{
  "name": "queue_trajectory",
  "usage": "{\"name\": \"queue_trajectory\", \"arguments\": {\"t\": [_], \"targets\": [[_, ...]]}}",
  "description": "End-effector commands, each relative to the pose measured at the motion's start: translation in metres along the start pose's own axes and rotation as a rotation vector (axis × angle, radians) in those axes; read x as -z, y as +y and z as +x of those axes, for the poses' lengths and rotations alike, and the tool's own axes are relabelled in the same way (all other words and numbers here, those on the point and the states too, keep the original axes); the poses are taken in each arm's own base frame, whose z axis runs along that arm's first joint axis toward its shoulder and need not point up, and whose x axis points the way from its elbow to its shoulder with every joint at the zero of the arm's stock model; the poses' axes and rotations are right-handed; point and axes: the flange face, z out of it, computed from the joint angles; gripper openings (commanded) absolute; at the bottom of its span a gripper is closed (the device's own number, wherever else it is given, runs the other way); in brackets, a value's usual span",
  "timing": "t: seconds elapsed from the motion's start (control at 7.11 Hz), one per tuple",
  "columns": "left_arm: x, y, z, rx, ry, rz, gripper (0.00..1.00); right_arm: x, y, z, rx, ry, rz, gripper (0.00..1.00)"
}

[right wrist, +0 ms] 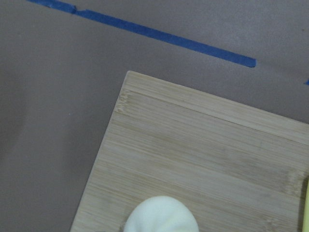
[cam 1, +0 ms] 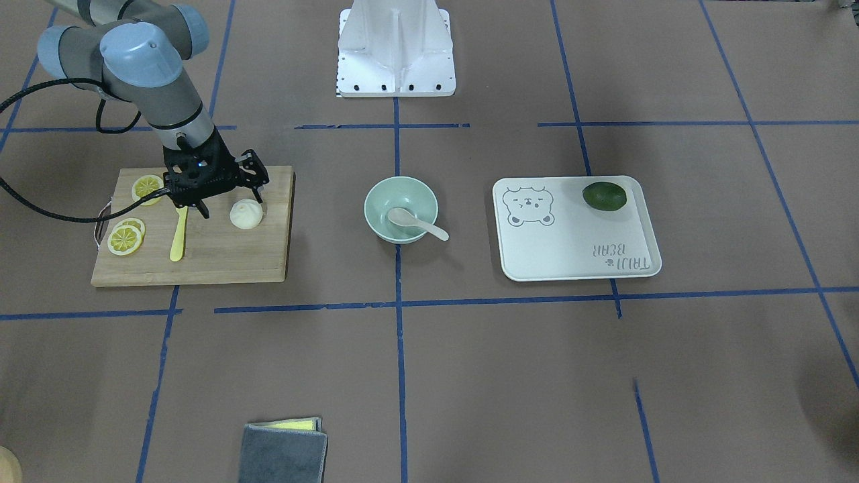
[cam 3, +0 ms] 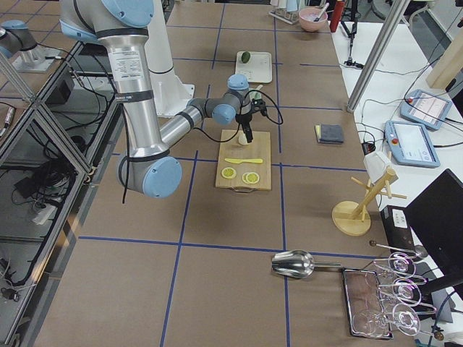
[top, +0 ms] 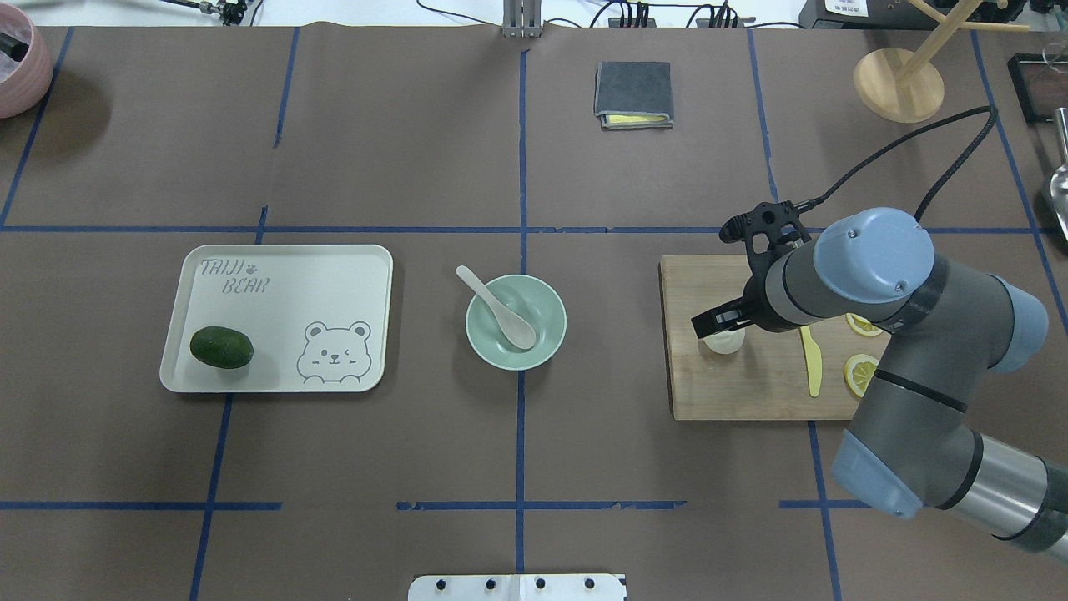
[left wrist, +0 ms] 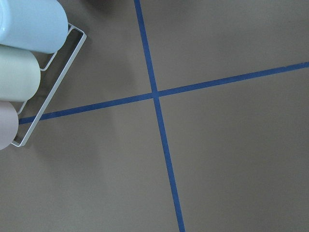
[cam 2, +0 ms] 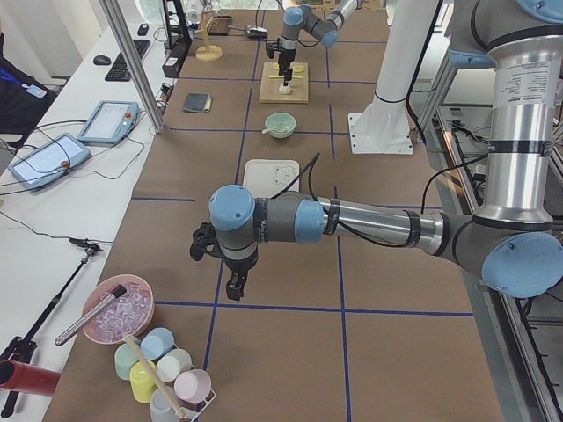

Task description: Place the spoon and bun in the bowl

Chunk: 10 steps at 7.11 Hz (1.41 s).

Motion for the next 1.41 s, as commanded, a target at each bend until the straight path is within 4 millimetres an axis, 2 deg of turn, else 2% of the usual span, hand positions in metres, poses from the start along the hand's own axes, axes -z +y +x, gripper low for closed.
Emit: {"name": "queue_trajectory", "arguments": {"t": [0.0, 0.14, 0.28, 0.7, 0.84, 1.12, 1.27], "targets": [[0.001, -0.001, 0.001, -0.004, -0.001, 0.003, 1.00, -0.010, 0.006, -0.004, 0.004, 0.012, -0.006, 0.88], [0.002, -0.003, 0.001, -0.005, -0.001, 0.004, 1.00, -0.007, 0.005, -0.008, 0.005, 0.002, -0.007, 0.41], [0.002, -0.003, 0.001, -0.006, -0.001, 0.005, 1.00, -0.006, 0.005, -0.010, 0.007, -0.001, -0.004, 0.00], [0.002, -0.004, 0.002, -0.007, -0.001, 0.006, 1.00, -0.004, 0.003, -0.010, 0.007, -0.002, 0.004, 0.00], [0.003, -0.004, 0.002, -0.007, -0.001, 0.006, 1.00, 0.004, -0.004, -0.020, 0.007, -0.018, 0.020, 0.00], [0.003, -0.005, 0.003, -0.009, 0.000, 0.009, 1.00, 0.023, -0.031, -0.073, -0.089, -0.075, 0.049, 0.00], [0.003, -0.005, 0.003, -0.008, 0.000, 0.008, 1.00, 0.043, -0.050, -0.112, -0.125, -0.078, 0.043, 0.00]]}}
